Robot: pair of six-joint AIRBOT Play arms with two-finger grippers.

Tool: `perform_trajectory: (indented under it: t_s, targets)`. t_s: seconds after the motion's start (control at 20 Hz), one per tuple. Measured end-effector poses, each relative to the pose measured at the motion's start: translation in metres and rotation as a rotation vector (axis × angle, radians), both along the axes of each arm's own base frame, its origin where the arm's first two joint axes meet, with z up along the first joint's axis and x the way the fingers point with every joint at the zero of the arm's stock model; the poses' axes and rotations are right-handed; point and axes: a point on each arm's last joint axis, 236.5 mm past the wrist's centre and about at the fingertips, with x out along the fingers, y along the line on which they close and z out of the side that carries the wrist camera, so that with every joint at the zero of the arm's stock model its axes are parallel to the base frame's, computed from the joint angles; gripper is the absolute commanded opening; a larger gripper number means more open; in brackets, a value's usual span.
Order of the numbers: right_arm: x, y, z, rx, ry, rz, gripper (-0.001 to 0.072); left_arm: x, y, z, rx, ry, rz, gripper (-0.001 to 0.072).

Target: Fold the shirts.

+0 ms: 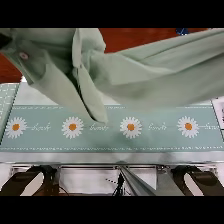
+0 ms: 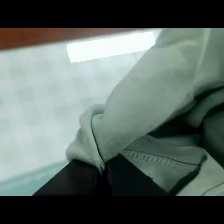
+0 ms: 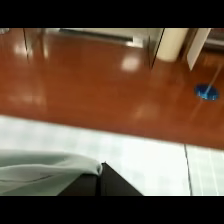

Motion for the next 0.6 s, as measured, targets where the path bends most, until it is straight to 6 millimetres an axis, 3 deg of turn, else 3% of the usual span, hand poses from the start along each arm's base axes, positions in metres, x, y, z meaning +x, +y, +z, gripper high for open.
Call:
perform_trajectory:
  t_s: [0.2, 0.35, 0.6]
  targets:
    - [-0.007, -0.001, -0.071, -0.025, 0.323, 0.008, 0.0025, -0.011, 0.003, -0.055, 0.033, 0.205, -0.024, 0.003]
    - [0.004, 0.004, -0.127, -0.027, 0.578, 0.046, 0.0025, -0.017, 0.003, -0.124, 0.031, 0.412, -0.039, 0.0031]
    - [0.058, 0.019, -0.203, -0.031, 0.817, 0.113, 0.0026, -0.022, 0.004, -0.238, 0.013, 0.639, -0.036, 0.003]
